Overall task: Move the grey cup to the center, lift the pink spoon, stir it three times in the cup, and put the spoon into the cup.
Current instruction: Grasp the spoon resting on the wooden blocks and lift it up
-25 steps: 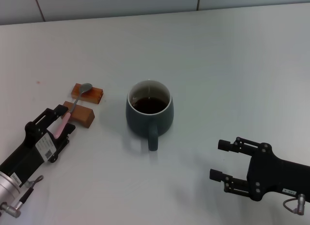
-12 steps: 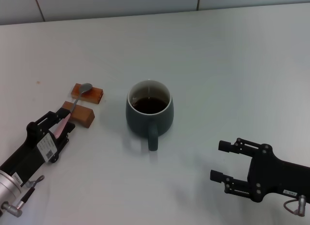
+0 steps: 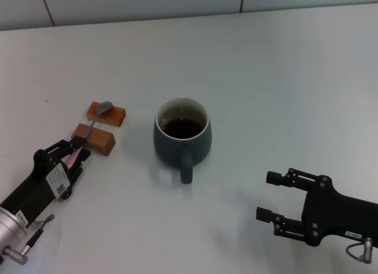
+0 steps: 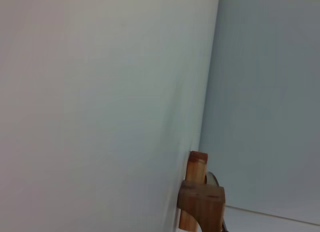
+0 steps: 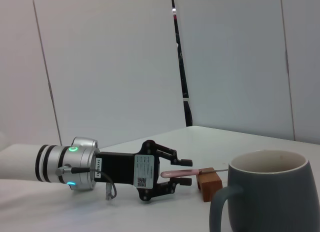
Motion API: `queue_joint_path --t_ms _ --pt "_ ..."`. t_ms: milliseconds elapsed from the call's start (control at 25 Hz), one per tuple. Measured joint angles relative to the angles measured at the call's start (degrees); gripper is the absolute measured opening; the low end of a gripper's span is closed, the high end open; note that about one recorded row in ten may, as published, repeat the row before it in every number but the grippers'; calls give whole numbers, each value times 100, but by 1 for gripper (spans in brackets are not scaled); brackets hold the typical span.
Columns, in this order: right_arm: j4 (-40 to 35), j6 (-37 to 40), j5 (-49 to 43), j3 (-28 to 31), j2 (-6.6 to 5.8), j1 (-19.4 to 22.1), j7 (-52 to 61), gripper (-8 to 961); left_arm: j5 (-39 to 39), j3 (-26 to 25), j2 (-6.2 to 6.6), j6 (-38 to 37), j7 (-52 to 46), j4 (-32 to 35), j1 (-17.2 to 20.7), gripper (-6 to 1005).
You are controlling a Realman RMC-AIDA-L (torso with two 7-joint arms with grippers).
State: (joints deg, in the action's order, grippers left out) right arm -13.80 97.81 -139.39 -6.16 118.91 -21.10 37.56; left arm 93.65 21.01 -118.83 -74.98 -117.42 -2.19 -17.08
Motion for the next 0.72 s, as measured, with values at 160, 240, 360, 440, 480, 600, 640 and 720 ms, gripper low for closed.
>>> queue_joint_path --t_ms 160,240,360,440,480,600,640,720 --pt "5 -9 0 -16 0 -7 17 715 1 0 0 19 1 1 -9 316" --pt "5 -17 0 -24 0 -12 52 715 1 0 0 26 8 0 -13 308" --pt "3 -18 0 -34 0 -16 68 715 6 -1 0 38 45 -4 -15 300" --pt "0 -8 0 -36 0 -16 69 715 7 -1 0 44 57 0 -14 300" --pt "0 -1 0 -37 0 -17 69 715 7 -2 0 48 71 5 -11 300" --pt "6 -6 0 -36 0 -17 70 715 7 -13 4 51 117 12 -8 299" --pt "6 -6 0 -36 0 -17 70 715 7 -13 4 51 117 12 -8 299" --pt "15 -10 0 -35 0 -17 71 715 7 -13 6 49 120 16 -8 299"
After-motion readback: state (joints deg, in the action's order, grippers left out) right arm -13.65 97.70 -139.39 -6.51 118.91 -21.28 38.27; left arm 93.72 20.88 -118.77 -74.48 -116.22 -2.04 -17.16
